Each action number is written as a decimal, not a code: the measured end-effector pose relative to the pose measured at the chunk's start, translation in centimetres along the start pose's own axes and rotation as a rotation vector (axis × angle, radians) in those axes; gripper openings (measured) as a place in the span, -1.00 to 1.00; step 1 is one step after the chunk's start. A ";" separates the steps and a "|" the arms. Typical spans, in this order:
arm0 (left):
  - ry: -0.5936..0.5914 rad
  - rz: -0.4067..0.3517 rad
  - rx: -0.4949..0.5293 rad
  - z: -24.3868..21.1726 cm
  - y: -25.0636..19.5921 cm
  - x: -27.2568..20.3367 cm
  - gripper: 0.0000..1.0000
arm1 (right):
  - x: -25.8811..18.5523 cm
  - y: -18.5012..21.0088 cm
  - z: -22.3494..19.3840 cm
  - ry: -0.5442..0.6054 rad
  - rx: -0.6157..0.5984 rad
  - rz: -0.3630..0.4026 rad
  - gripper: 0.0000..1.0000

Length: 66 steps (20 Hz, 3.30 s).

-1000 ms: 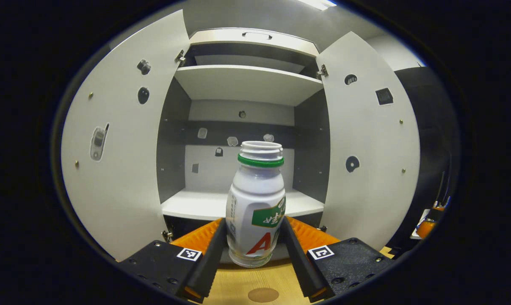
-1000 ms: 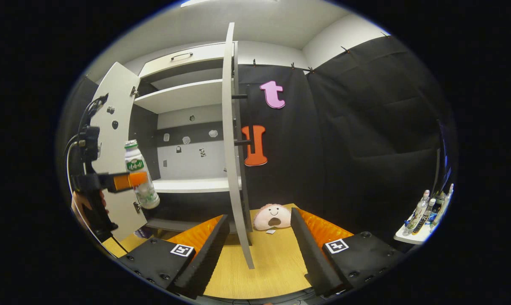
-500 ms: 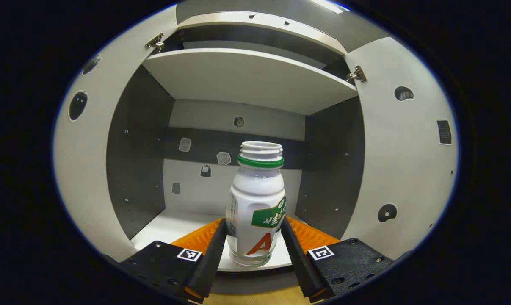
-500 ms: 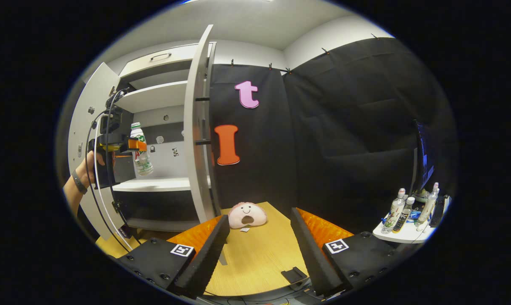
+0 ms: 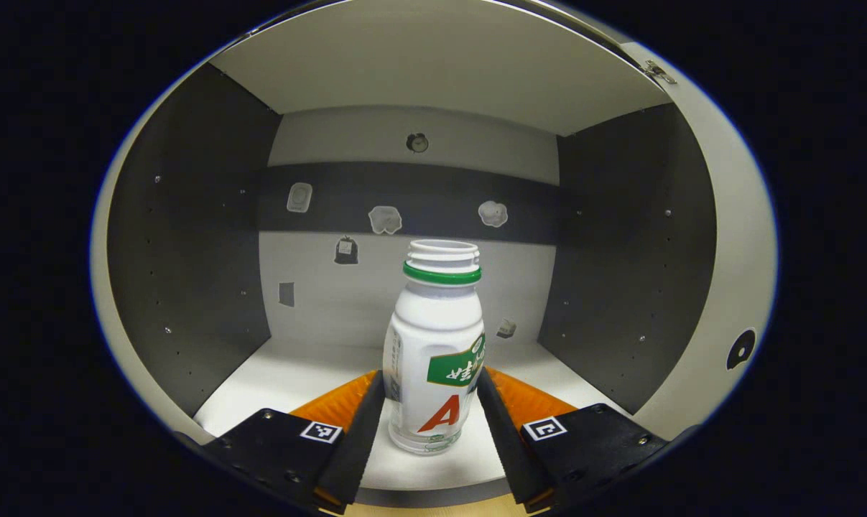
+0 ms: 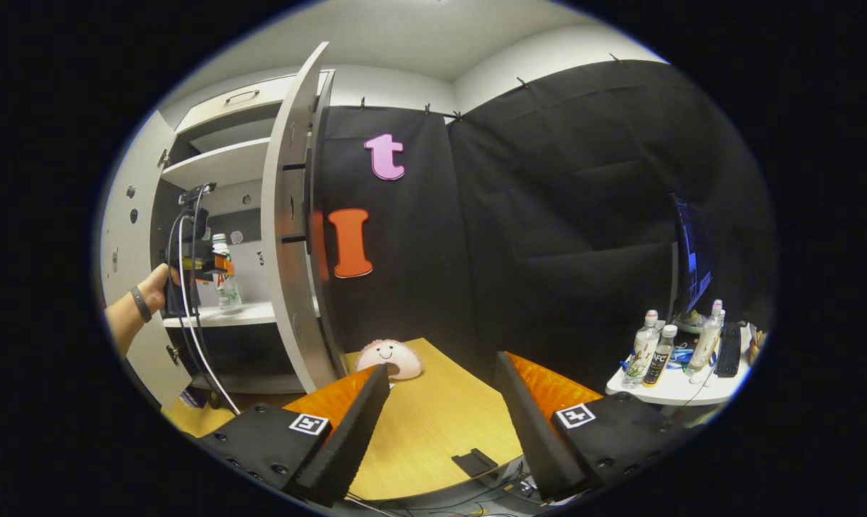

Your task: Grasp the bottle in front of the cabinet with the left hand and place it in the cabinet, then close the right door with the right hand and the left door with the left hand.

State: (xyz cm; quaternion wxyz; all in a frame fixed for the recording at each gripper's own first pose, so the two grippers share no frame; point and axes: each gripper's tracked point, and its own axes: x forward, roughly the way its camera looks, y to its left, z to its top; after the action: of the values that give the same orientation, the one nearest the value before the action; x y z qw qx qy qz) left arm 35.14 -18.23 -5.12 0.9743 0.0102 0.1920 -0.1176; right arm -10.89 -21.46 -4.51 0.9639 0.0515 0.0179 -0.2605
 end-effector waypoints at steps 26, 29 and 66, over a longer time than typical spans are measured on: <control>-0.306 -0.046 0.019 5.2 -0.9 -17.5 0.90 | 2.3 6.4 0.7 -0.009 -0.018 0.179 0.97; -0.284 -0.013 0.000 2.0 0.3 -20.5 0.89 | 2.1 8.0 1.0 -0.016 -0.024 0.230 0.97; -0.235 0.213 -0.049 -12.8 9.0 -35.6 0.90 | 13.2 7.2 16.3 -0.141 0.017 0.223 0.96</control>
State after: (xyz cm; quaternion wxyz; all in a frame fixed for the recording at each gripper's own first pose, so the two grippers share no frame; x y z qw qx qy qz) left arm 0.54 -0.64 -3.80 0.9969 -0.0070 0.0773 -0.0092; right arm 4.29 -23.70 11.56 0.9853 0.0428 -0.0580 -0.1549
